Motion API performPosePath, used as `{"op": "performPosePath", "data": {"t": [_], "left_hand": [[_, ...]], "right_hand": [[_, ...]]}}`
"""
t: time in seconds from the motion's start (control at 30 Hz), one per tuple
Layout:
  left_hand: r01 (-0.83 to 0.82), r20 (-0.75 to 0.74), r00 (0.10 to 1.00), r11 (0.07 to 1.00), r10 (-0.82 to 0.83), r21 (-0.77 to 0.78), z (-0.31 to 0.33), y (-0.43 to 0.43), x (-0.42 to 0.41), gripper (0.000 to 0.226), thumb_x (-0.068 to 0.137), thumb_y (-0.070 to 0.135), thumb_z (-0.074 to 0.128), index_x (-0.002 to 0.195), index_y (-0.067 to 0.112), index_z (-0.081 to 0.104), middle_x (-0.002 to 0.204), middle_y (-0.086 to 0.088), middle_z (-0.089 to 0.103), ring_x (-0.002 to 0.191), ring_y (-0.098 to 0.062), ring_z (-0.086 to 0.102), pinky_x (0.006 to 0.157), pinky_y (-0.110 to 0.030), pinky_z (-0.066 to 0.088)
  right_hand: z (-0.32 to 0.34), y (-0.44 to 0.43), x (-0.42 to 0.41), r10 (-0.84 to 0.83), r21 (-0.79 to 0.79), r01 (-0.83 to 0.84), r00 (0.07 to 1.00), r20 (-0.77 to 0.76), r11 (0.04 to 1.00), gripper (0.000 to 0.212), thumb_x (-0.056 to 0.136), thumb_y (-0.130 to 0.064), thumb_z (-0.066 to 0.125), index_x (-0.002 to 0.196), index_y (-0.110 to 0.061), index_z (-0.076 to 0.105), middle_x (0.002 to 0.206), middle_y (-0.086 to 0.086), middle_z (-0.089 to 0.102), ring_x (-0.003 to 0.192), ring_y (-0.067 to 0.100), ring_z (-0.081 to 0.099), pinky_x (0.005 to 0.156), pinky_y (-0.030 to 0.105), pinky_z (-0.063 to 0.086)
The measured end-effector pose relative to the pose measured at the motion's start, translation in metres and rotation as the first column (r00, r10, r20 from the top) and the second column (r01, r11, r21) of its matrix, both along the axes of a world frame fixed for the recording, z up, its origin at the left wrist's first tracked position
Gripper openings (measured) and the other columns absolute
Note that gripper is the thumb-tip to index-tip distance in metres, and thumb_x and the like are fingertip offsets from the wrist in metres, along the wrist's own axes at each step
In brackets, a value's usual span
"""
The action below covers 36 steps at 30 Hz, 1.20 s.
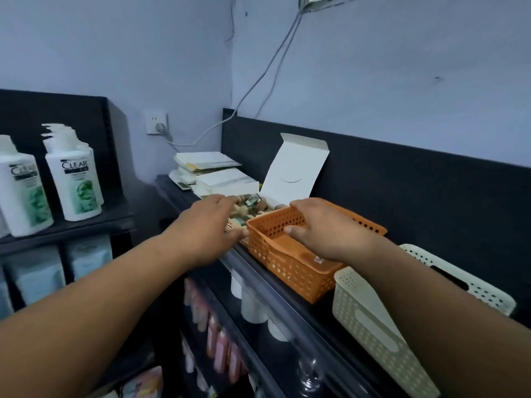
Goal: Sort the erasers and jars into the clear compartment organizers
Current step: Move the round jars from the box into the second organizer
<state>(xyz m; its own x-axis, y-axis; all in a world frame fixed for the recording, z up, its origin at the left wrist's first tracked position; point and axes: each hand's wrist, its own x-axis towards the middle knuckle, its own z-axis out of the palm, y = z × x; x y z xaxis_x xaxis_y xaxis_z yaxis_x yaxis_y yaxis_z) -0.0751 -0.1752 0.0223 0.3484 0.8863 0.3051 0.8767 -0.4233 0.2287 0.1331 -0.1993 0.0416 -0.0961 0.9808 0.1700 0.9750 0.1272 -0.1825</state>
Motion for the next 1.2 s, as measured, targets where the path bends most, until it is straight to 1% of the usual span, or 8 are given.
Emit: {"op": "performPosePath", "data": {"t": [0.23, 0.4, 0.57, 0.7, 0.83, 0.93, 1.07, 1.2], "left_hand": [[0.047, 0.017, 0.999, 0.997, -0.045, -0.068, -0.007, 0.106, 0.0, 0.065, 0.093, 0.045, 0.052, 0.148, 0.022, 0.025, 0.151, -0.003, 0.031, 0.134, -0.022, 0.037, 0.107, -0.035, 0.034], [0.178, -0.01, 0.983, 0.976, -0.181, -0.126, -0.014, 0.193, 0.01, 0.051, 0.091, 0.042, 0.056, 0.136, 0.023, 0.043, 0.138, -0.002, 0.046, 0.123, -0.022, 0.047, 0.1, -0.036, 0.041], [0.352, -0.032, 0.929, 0.909, -0.368, -0.221, -0.025, 0.265, 0.026, 0.041, 0.088, 0.043, 0.057, 0.126, 0.028, 0.051, 0.126, 0.004, 0.055, 0.112, -0.017, 0.052, 0.09, -0.033, 0.044], [0.455, -0.049, 0.87, 0.837, -0.491, -0.305, -0.036, 0.301, 0.035, 0.042, 0.087, 0.039, 0.062, 0.126, 0.03, 0.052, 0.128, 0.005, 0.053, 0.111, -0.015, 0.051, 0.081, -0.026, 0.041], [0.524, -0.073, 0.811, 0.777, -0.58, -0.349, -0.044, 0.322, 0.037, 0.047, 0.084, 0.033, 0.065, 0.129, 0.03, 0.052, 0.129, 0.004, 0.054, 0.113, -0.015, 0.052, 0.081, -0.024, 0.041], [0.567, -0.017, 0.788, 0.737, -0.615, -0.367, -0.047, 0.331, 0.039, 0.046, 0.082, 0.027, 0.063, 0.127, 0.031, 0.055, 0.127, 0.005, 0.057, 0.112, -0.014, 0.053, 0.089, -0.028, 0.047], [0.602, 0.138, 0.785, 0.693, -0.603, -0.396, -0.05, 0.341, 0.044, 0.047, 0.078, 0.02, 0.063, 0.123, 0.032, 0.057, 0.119, 0.006, 0.061, 0.104, -0.01, 0.057, 0.086, -0.031, 0.052], [0.623, 0.368, 0.782, 0.649, -0.503, -0.438, -0.044, 0.351, 0.048, 0.051, 0.079, 0.017, 0.066, 0.126, 0.031, 0.052, 0.106, 0.008, 0.062, 0.087, -0.007, 0.06, 0.066, -0.022, 0.051]], "right_hand": [[-0.006, 0.09, -0.002, -0.06, -0.034, 0.059, 0.998, -0.027, 0.998, 0.06, 0.094, -0.043, 0.054, 0.148, -0.025, 0.033, 0.151, -0.002, 0.034, 0.134, 0.021, 0.04, 0.104, 0.034, 0.038], [-0.01, 0.155, -0.004, -0.19, -0.084, 0.188, 0.982, -0.008, 0.978, 0.055, 0.094, -0.042, 0.055, 0.144, -0.027, 0.038, 0.147, -0.002, 0.039, 0.124, 0.021, 0.049, 0.097, 0.035, 0.045], [-0.016, 0.214, -0.003, -0.312, -0.158, 0.317, 0.948, 0.06, 0.935, 0.054, 0.093, -0.037, 0.057, 0.143, -0.028, 0.04, 0.147, -0.002, 0.041, 0.126, 0.021, 0.046, 0.1, 0.036, 0.044], [-0.024, 0.248, -0.005, -0.353, -0.242, 0.37, 0.929, 0.113, 0.897, 0.055, 0.091, -0.032, 0.06, 0.142, -0.025, 0.04, 0.143, -0.001, 0.045, 0.125, 0.02, 0.047, 0.095, 0.031, 0.045], [-0.039, 0.272, -0.009, -0.363, -0.322, 0.431, 0.897, 0.252, 0.843, 0.042, 0.087, -0.024, 0.063, 0.128, -0.021, 0.053, 0.123, 0.003, 0.059, 0.109, 0.023, 0.056, 0.084, 0.033, 0.051], [-0.047, 0.281, -0.01, -0.368, -0.314, 0.446, 0.887, 0.277, 0.838, 0.032, 0.084, -0.015, 0.062, 0.115, -0.021, 0.058, 0.111, 0.002, 0.062, 0.1, 0.023, 0.059, 0.075, 0.031, 0.05], [-0.045, 0.282, -0.009, -0.393, -0.246, 0.413, 0.911, 0.125, 0.877, 0.035, 0.086, -0.018, 0.063, 0.12, -0.022, 0.057, 0.117, 0.001, 0.059, 0.107, 0.021, 0.056, 0.076, 0.028, 0.043], [-0.039, 0.269, -0.006, -0.457, -0.172, 0.426, 0.858, -0.236, 0.888, 0.043, 0.087, -0.019, 0.067, 0.127, -0.023, 0.055, 0.113, -0.003, 0.059, 0.102, 0.016, 0.059, 0.086, 0.029, 0.051]]}}
